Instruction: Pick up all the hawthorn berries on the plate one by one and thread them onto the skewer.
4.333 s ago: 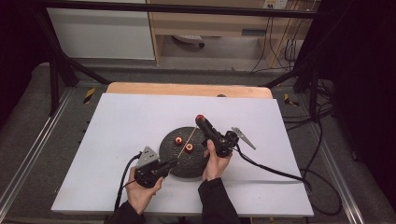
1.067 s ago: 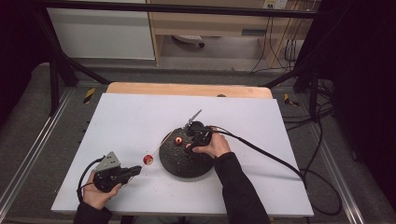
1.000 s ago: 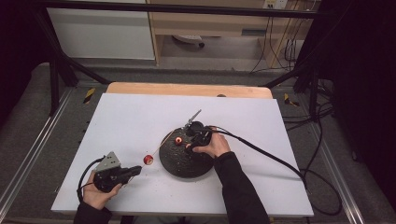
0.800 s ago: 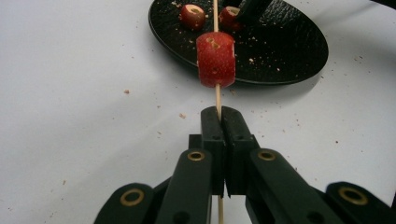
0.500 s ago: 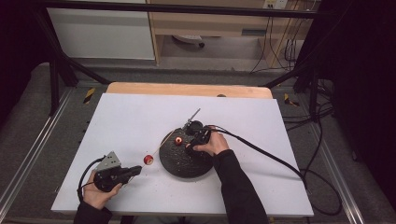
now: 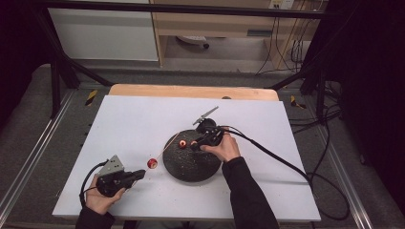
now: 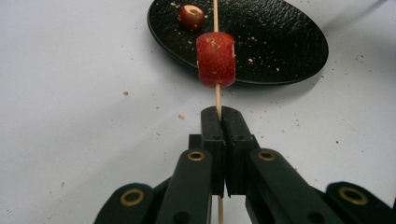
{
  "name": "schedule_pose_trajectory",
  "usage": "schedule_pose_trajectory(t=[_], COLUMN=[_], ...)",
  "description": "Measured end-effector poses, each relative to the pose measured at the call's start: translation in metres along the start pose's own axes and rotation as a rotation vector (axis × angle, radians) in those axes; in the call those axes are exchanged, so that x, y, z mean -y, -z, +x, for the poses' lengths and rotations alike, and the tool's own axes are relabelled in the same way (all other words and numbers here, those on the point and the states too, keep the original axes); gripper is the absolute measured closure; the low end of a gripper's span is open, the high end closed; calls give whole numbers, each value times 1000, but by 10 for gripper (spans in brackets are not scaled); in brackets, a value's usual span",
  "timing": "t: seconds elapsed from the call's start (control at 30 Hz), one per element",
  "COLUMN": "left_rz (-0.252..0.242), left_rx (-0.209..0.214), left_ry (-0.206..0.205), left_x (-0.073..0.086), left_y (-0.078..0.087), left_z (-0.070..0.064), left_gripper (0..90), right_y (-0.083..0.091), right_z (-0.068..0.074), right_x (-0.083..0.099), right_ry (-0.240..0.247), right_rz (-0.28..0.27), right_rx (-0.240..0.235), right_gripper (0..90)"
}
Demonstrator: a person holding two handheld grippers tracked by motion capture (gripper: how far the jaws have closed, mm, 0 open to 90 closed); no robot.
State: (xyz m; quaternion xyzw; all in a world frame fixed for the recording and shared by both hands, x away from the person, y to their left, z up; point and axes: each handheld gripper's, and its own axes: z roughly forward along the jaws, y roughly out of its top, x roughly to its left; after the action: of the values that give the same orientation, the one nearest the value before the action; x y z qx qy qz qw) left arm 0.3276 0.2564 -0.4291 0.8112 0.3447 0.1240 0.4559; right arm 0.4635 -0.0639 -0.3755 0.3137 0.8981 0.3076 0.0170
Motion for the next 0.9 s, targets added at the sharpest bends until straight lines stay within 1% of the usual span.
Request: schedule_pose_trajectory(t=[0.03, 0.07, 0.1, 0.13, 0.17, 0.2, 0.23, 0.27, 0.3, 0.33, 0.37, 0.4, 0.43, 0.47, 0.5, 0.53, 0.57, 0.6, 0.67, 0.8, 0.83, 0.9], left_rz=[0, -3, -3, -4, -5, -8, -9, -11, -12, -11, -11, -13, -12, -18, -18, -20, -20, -23, -22, -28, -28, -39], left_rx=[0, 1, -1, 0, -1, -1, -3, -4, -4, -7, -9, -7, -11, -12, -12, -16, -19, -23, -29, -41, -41, -49], left_ry=[-4, -4, -6, -5, -7, -6, -3, -2, -4, -5, -7, -4, -6, 2, 2, 1, 4, 10, 12, 20, 20, 28], left_x=[0, 0, -1, -1, -1, -1, -1, -1, -2, -2, -2, -2, -3, -3, -3, -4, -4, -5, -6, -7, -7, -9], left_y=[0, 0, 0, -1, -1, -1, -2, -2, -3, -3, -3, -4, -5, -6, -6, -6, -7, -9, -10, -13, -13, -15], left_z=[0, -1, -2, -2, -2, -3, -4, -4, -5, -6, -7, -8, -8, -10, -10, -11, -12, -13, -15, -19, -19, -22], left_gripper=[886, 887, 886, 886, 886, 886, 886, 887, 887, 886, 886, 886, 886, 886, 886, 886, 886, 886, 886, 886, 886, 886], right_y=[0, 7, 9, 9, 13, 13, 14, 15, 15, 16, 16, 16, 14, 14, 14, 14, 14, 16, 18, 15, 13, 10], right_z=[0, 1, 2, 2, 4, 4, 4, 5, 5, 5, 5, 5, 6, 6, 7, 7, 7, 9, 10, 12, 13, 12], right_x=[0, 5, 7, 7, 14, 14, 17, 25, 25, 34, 34, 37, 46, 49, 53, 57, 57, 65, 70, 83, 86, 90], right_ry=[0, -35, -46, -46, -77, -77, -88, -127, -127, -168, -168, -193, -231, -244, -262, -278, -278, -316, -349, -408, -429, -456], right_rz=[0, -46, -62, -62, -116, -116, -140, -191, -191, -252, -252, -281, -336, -356, -384, -420, -420, -489, -544, -637, -661, -688], right_rx=[0, -9, -11, -11, -19, -19, -25, -29, -29, -40, -40, -48, -56, -64, -75, -75, -75, -87, -95, -94, -94, -96], right_gripper=[626, 627, 627, 627, 627, 627, 627, 627, 627, 628, 628, 628, 628, 628, 628, 628, 628, 629, 629, 629, 629, 629])
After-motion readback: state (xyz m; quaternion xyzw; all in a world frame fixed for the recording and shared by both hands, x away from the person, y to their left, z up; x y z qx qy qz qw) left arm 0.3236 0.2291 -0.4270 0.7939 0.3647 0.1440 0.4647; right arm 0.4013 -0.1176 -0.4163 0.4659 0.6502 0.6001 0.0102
